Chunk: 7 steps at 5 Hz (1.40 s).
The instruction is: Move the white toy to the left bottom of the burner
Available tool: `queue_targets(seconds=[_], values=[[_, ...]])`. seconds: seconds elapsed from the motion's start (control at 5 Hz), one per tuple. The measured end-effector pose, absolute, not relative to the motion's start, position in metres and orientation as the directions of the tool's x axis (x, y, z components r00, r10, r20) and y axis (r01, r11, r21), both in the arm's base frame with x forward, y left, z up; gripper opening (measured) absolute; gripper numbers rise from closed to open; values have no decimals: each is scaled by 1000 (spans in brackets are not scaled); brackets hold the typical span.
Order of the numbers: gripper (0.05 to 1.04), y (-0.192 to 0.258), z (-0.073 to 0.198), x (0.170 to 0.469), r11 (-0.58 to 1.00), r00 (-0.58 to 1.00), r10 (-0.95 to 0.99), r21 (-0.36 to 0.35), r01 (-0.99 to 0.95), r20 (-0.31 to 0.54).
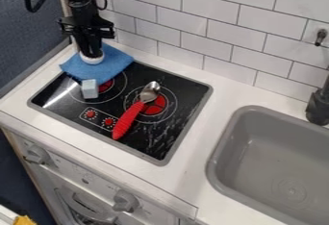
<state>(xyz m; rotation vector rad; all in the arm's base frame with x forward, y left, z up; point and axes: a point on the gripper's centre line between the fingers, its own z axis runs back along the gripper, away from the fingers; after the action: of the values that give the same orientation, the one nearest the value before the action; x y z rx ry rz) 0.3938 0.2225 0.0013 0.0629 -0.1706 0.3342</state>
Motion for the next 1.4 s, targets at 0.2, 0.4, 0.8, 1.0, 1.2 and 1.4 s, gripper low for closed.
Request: queue_targets(seconds=[0.2, 0.4, 0.8, 1.0, 1.2, 1.4], values=[[216, 214, 8, 388, 950, 938, 309, 3, -313, 155], [216, 202, 33, 385, 958, 936, 284, -37, -283, 206], [216, 146, 61, 354, 984, 959, 169, -92, -152, 227], [216, 110, 58, 330, 994, 974, 70, -97, -50, 214], [216, 72, 43, 304, 989, 982, -37, -134, 62, 185], [216, 43, 26, 285, 980, 982, -118, -145, 139, 145]])
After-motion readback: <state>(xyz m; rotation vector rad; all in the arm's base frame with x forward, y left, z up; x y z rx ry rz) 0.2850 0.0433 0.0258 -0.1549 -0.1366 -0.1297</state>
